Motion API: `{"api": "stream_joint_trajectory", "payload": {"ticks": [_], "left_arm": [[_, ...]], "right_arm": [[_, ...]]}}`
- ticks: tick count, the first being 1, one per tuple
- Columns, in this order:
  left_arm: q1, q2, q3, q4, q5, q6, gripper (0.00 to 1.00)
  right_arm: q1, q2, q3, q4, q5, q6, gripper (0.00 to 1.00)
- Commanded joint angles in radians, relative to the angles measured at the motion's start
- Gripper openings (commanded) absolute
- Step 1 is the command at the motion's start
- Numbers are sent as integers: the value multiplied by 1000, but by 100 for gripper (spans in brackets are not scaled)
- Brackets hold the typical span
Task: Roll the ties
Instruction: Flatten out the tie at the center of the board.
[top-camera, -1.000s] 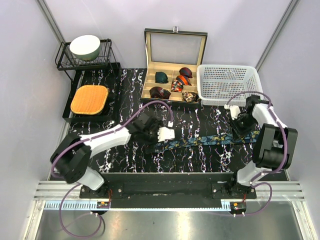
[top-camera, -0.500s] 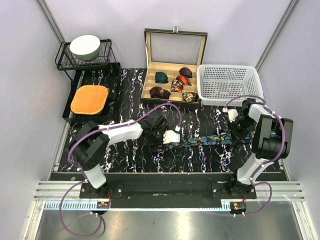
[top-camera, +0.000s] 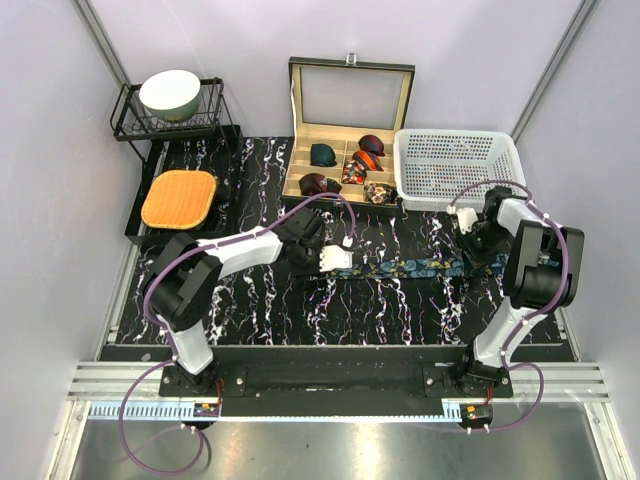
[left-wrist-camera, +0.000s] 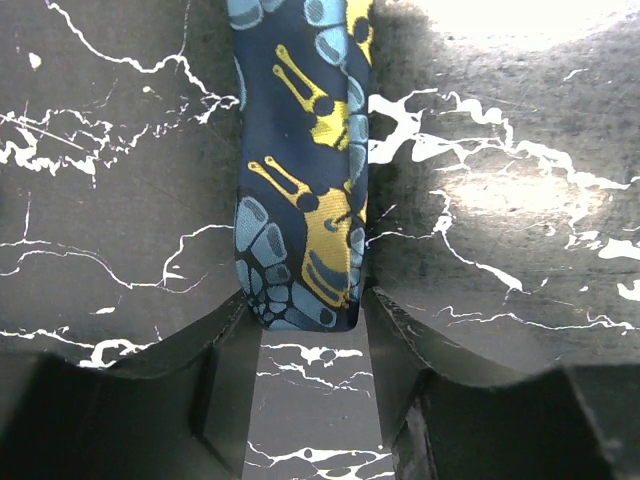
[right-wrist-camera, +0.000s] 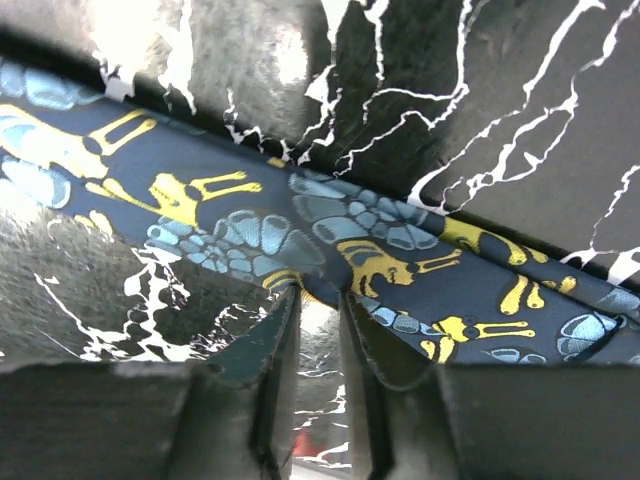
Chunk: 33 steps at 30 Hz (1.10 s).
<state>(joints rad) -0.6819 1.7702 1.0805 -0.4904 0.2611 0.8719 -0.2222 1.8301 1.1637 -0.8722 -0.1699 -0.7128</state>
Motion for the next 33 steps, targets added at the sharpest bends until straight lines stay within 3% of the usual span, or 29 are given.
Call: {"api": "stream_joint_trajectory", "payload": {"ticks": [1,2,3,5,6,8,13,26,29,33], "left_arm": [[-5,-6,24,-27,0,7,54],[-5,-9,19,-25,6,7,56],[-5,-14,15,-25,9,7,58],[-5,-23,9,-22,20,7,64],[-5,-25,7,-20,20,9,65],[-5,-23,7,-17,32,12,68],[-5,-14,10,-17,30,21,71],[-2,15,28,-27,35,12,72],[-2,31,45,-37,33,9,72],[1,44,61,-53,30,4,69]], "right_arm": [[3,-139,17,-43,-69,-192,39],[3,-175,17,-97,-127,-220,46],[4,-234,17,-117,-153,-247,64],[10,-282,7,-129,-218,-318,76],[27,-313,-1,-119,-229,-330,91],[61,-328,-33,-44,-232,-346,100],[193,-293,-91,99,-201,-417,100],[243,-148,-147,136,-131,-596,99],[253,-120,-168,182,-79,-594,95],[256,-107,-213,260,-25,-606,79]]}}
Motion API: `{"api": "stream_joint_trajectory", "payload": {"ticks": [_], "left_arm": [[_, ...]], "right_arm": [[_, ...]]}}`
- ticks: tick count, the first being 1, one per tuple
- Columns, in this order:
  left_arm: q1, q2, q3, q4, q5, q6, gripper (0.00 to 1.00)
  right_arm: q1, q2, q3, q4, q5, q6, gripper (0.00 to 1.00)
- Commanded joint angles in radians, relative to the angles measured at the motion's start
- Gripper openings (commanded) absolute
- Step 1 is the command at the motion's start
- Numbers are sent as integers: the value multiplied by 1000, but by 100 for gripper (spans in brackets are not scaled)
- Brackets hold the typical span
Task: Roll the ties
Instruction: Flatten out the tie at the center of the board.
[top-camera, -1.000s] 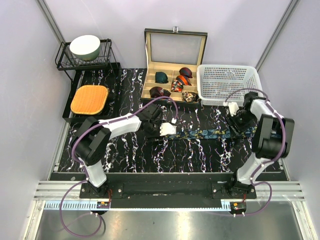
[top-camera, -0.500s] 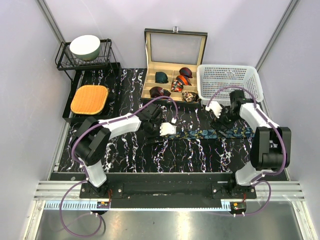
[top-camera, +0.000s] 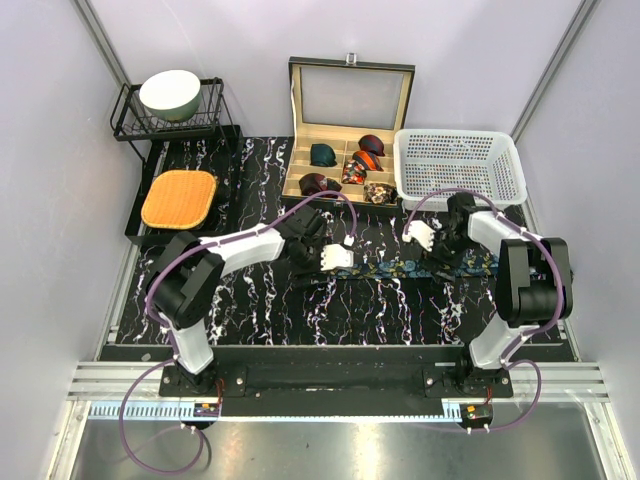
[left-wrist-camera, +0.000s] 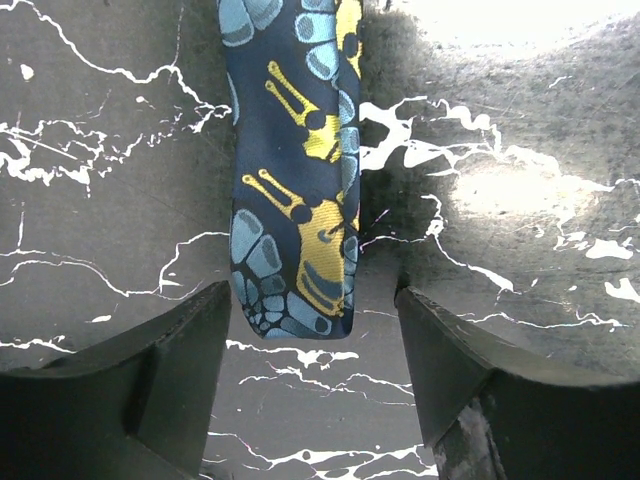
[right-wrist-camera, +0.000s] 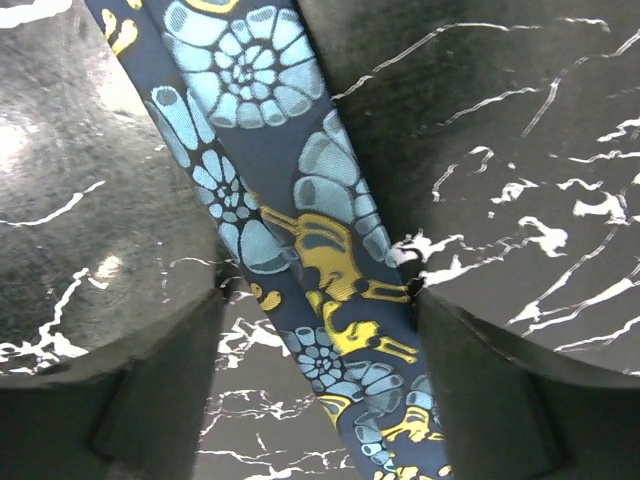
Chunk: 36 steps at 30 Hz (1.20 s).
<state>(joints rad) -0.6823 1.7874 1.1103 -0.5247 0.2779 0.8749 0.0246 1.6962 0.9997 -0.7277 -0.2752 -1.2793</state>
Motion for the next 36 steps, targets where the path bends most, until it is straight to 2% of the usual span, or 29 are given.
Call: {"api": "stream_joint_trajectory", "payload": {"ticks": [1,3,8,10,13,14,18,19,22,24,25,29,32,34,35,36], "left_arm": [[3,27,33,-18,12,-1,65],[9,26,26,-17,12,1,60],[17,26,26,-18,3,3,41],[17,20,20,-17,1,7,38],[17,20,16,-5,-8,4,37],[17,21,16,5,-16,3,37],[21,20,17,14,-29,-11,46],[24,9,14,20,-28,-16,58],[36,-55,-3,40,15,-27,78],[47,-132,-24,68,70,-39,82],[49,-158,-30,78,87,-45,88],[49,-298,-72,170,130,-94,99],[50,-429,-138,289,98,-163,99],[53,-532,-191,346,77,-241,99],[50,-561,-217,427,60,-275,99],[49,-601,-234,454,47,-353,99]], "right_arm": [[9,25,-53,129,90,-40,77],[8,11,-70,142,94,-58,73],[12,-10,-99,185,113,-89,54],[11,-16,-115,223,131,-91,48],[14,-17,-128,254,142,-88,49],[14,-17,-130,263,142,-80,54],[18,-30,-125,235,142,-61,75],[18,-55,-127,226,140,-61,79],[18,-154,-131,185,119,-46,91],[18,-213,-110,169,110,38,99],[18,-263,-95,166,105,84,100],[17,-346,75,119,139,415,100],[17,-415,172,106,133,603,100],[17,-449,210,102,53,697,100],[17,-449,253,93,9,774,100],[21,-442,282,62,-74,813,100]]}}
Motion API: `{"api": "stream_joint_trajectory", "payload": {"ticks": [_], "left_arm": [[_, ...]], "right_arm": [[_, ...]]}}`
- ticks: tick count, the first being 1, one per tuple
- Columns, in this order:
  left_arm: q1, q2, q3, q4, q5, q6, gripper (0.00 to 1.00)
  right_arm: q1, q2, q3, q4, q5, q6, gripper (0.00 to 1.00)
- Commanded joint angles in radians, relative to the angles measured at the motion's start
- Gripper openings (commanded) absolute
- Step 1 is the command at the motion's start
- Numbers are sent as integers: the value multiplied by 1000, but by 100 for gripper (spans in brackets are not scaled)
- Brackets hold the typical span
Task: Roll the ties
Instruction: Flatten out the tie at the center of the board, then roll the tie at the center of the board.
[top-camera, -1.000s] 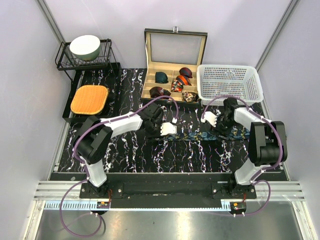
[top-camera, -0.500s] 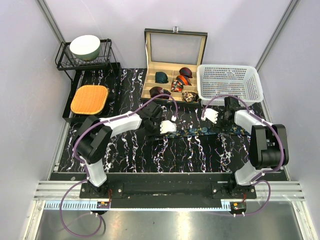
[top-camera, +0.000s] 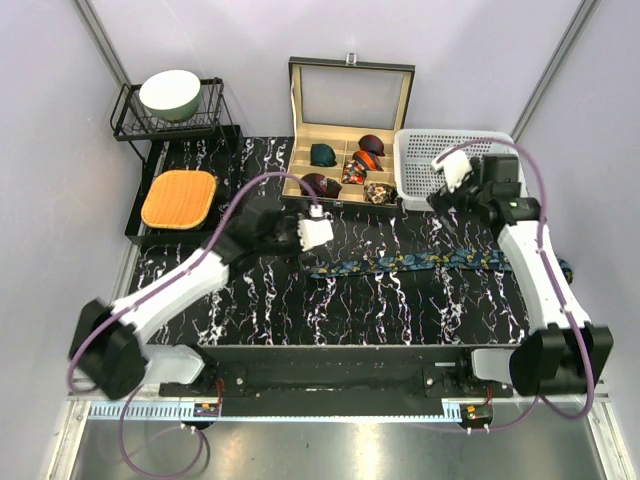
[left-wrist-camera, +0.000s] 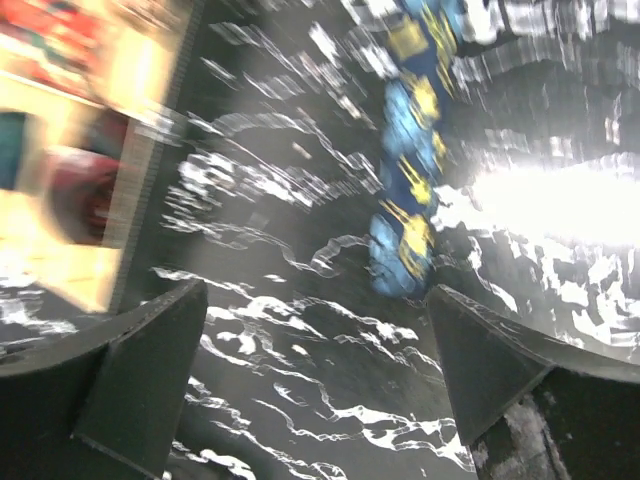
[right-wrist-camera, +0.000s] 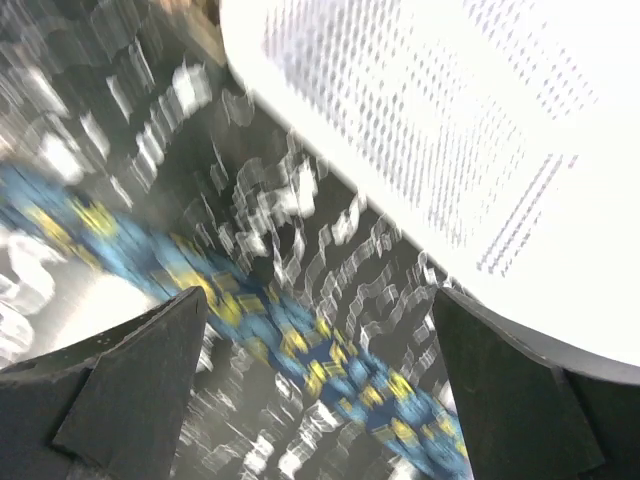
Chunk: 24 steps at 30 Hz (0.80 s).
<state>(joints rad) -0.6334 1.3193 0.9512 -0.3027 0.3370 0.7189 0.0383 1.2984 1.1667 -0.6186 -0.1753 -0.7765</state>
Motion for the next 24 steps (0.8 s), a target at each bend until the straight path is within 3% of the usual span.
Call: {"api": "stream_joint_trajectory", "payload": {"ticks": [1,5,6,8,14,18,21,22,24], "left_arm": [[1,-146,-98,234,5,-197,99],[-12,-109,-97,193,43,-162,99],[-14,-59,-68,141,43,-97,99],[20,24,-7,-33,117,-6,99],[40,144,-22,-59,131,73,99],[40,237,33,-111,123,93,89],[40,284,50,-131,123,112,76],[38,288,54,-134,129,116,74],[38,305,63,-134,139,114,71]], "right_arm": [[18,2,151,-70,-217,350,100],[34,206,342,-199,-485,602,100],[41,241,350,-219,-592,630,100],[84,320,306,-155,-653,728,100],[213,458,188,18,-718,905,98],[274,519,104,126,-736,1009,83],[310,530,34,224,-711,1063,62],[316,533,24,230,-701,1063,51],[327,553,16,253,-687,1074,38]]}}
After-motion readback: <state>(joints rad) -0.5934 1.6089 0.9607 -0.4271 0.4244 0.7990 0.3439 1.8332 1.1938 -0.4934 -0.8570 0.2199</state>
